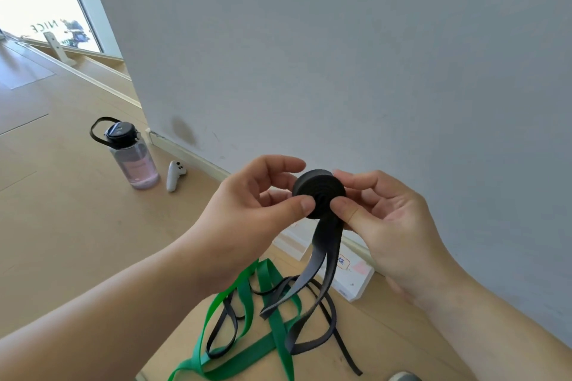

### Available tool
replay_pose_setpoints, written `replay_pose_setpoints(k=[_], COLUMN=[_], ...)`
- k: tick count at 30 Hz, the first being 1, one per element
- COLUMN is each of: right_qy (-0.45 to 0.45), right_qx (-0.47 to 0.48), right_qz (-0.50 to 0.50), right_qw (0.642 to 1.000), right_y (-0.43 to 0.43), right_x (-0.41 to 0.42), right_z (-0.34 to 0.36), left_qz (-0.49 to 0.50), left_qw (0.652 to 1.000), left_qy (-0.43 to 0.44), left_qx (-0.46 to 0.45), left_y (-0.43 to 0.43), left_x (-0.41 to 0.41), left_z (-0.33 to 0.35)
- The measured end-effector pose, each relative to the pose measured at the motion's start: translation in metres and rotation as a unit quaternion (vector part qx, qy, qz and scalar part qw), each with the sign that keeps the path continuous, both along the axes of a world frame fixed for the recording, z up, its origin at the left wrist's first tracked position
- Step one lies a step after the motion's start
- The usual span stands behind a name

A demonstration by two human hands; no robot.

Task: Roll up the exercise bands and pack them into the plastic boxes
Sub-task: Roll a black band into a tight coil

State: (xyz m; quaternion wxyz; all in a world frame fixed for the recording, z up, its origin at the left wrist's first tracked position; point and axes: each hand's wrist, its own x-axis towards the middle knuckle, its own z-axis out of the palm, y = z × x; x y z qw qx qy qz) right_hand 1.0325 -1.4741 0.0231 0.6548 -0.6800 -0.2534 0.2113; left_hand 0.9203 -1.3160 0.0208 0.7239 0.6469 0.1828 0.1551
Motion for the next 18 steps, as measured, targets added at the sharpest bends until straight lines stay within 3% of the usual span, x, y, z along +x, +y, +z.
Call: replay_pose_setpoints(k=[3,5,8,12,14,16,18], right_qy=[-0.106,-0.202,-0.323,-0.393,-0.348,-0.190,-0.089], right_qx=[-0.051,-0.090,-0.130,-0.144,-0.118,-0.079,-0.054], right_qz=[0.007,0.035,0.081,0.100,0.066,0.001,-0.031], right_qw=[0.993,0.975,0.934,0.902,0.928,0.979,0.994], right_y=[-0.002,-0.003,-0.005,-0.006,-0.006,-0.006,-0.006], right_x=[0.001,-0.001,-0.001,-0.001,-0.003,-0.001,0.002], right_z=[-0.001,-0.002,-0.006,-0.005,-0.004,-0.001,0.001], left_qz=[-0.009,-0.021,-0.037,-0.041,-0.023,-0.004,0.017], left_qw=[0.978,0.956,0.944,0.939,0.953,0.967,0.976], left_qy=[0.049,0.052,0.055,0.057,0.067,0.074,0.068], left_qx=[0.200,0.288,0.323,0.337,0.295,0.245,0.205], left_y=[-0.001,-0.006,-0.011,-0.013,-0.012,-0.010,-0.007], left_x=[-0.002,-0.003,-0.003,-0.002,-0.002,-0.001,-0.001], left_z=[-0.002,-0.001,0.001,0.001,0.000,0.000,0.002])
